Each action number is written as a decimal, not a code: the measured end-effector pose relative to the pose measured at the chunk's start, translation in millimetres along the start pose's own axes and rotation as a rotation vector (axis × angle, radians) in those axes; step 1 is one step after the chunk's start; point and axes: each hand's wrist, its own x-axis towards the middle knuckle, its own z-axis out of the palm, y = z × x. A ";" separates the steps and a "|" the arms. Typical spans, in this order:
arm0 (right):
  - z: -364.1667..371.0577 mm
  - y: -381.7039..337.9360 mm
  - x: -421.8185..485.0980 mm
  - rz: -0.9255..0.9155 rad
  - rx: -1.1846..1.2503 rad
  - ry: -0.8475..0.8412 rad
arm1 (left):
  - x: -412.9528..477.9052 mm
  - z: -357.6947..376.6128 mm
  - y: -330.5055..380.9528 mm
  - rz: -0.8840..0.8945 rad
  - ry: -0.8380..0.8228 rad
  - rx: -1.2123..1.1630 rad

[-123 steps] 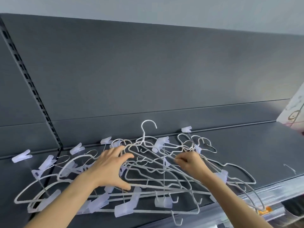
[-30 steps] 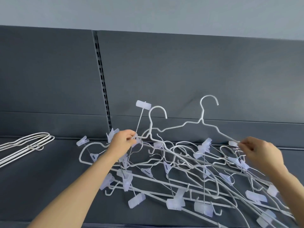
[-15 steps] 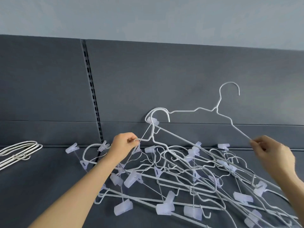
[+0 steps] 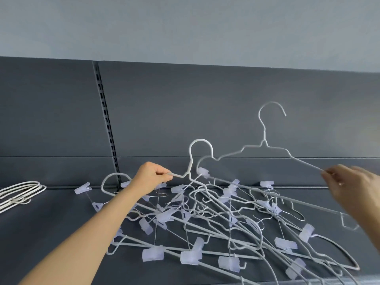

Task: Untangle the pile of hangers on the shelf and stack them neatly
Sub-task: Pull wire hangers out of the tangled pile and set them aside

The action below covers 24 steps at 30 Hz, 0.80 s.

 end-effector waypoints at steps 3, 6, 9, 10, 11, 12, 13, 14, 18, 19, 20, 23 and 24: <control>-16.4 -12.0 -11.9 0.046 0.132 0.044 | -0.7 8.6 -0.1 0.013 -0.018 0.032; -8.1 7.7 -11.9 0.020 0.168 0.077 | 2.6 16.3 -1.4 0.027 -0.008 0.112; -8.1 18.9 -13.8 -0.022 0.212 0.124 | 10.4 26.3 -4.4 0.013 0.014 0.147; -11.3 17.0 -15.5 -0.019 0.224 0.108 | 12.7 29.9 -5.0 -0.006 0.015 0.144; -11.6 17.3 -16.0 -0.017 0.220 0.100 | 15.0 33.8 -5.6 -0.020 0.012 0.138; -9.7 19.7 -16.3 -0.024 0.212 0.090 | 17.1 37.3 -5.9 -0.034 0.005 0.142; -9.4 19.5 -16.3 -0.015 0.234 0.046 | 19.6 41.0 -6.5 -0.038 0.001 0.148; -10.1 16.6 -16.9 0.004 0.256 0.039 | 21.4 43.8 -6.2 -0.040 0.002 0.154; -12.0 -11.0 -19.9 0.092 0.252 -0.022 | 22.8 48.0 -5.7 -0.019 0.049 0.141; -9.5 -14.6 -19.7 0.116 0.231 -0.047 | 21.9 48.2 -6.1 0.001 0.055 0.139; -5.4 -16.7 -18.7 0.136 0.224 -0.075 | 20.4 47.7 -6.4 0.016 0.061 0.135; 6.1 -13.3 -16.2 0.177 0.175 -0.143 | 17.3 44.1 -6.3 0.043 0.072 0.122; 8.9 -12.1 -16.1 0.179 0.159 -0.139 | 16.9 42.6 -6.1 0.041 0.073 0.119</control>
